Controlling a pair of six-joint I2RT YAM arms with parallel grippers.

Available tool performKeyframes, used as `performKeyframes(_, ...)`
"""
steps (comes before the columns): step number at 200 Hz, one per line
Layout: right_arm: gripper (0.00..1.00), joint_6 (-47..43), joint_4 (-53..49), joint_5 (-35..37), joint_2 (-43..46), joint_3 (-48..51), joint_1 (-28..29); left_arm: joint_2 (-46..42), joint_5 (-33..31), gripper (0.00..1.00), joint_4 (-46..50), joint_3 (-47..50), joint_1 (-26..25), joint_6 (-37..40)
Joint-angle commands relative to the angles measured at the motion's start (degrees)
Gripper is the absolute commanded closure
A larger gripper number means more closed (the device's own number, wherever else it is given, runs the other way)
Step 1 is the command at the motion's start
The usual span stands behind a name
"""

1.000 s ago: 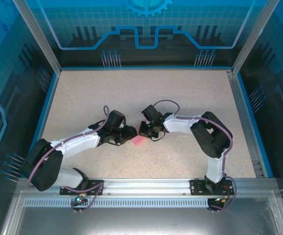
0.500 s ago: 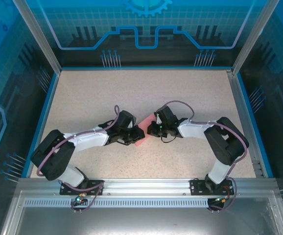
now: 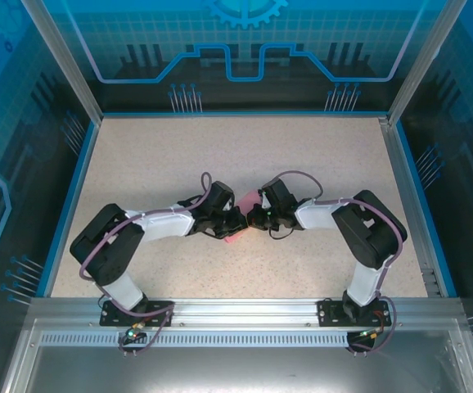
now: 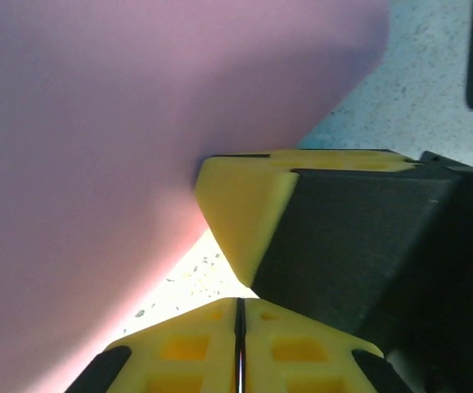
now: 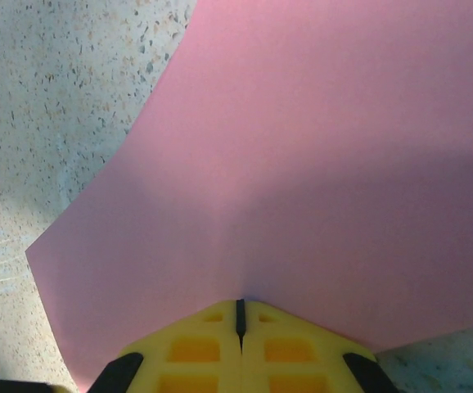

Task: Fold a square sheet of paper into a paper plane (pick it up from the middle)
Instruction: First fold in half a square sheet of paper at the center of the table.

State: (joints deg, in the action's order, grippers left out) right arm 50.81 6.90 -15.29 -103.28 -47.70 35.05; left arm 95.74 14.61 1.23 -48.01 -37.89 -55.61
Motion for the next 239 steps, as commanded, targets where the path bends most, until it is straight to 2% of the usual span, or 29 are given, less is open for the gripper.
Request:
performKeyframes(1, 0.96, 0.5, 0.8, -1.2, -2.0, 0.4, -0.8, 2.2, -0.7, 0.91, 1.8, -2.1, -0.5, -0.3)
performKeyframes(137, 0.96, -0.5, -0.9, -4.0, -0.1, -0.5, -0.8, 6.0, -6.4, 0.94, 7.4, -3.6, -0.5, 3.0)
performKeyframes(239, 0.96, -1.7, -2.5, -3.0, -1.9, -0.5, -2.2, 6.2, -6.7, 0.95, 7.2, -0.1, -0.5, 1.9)
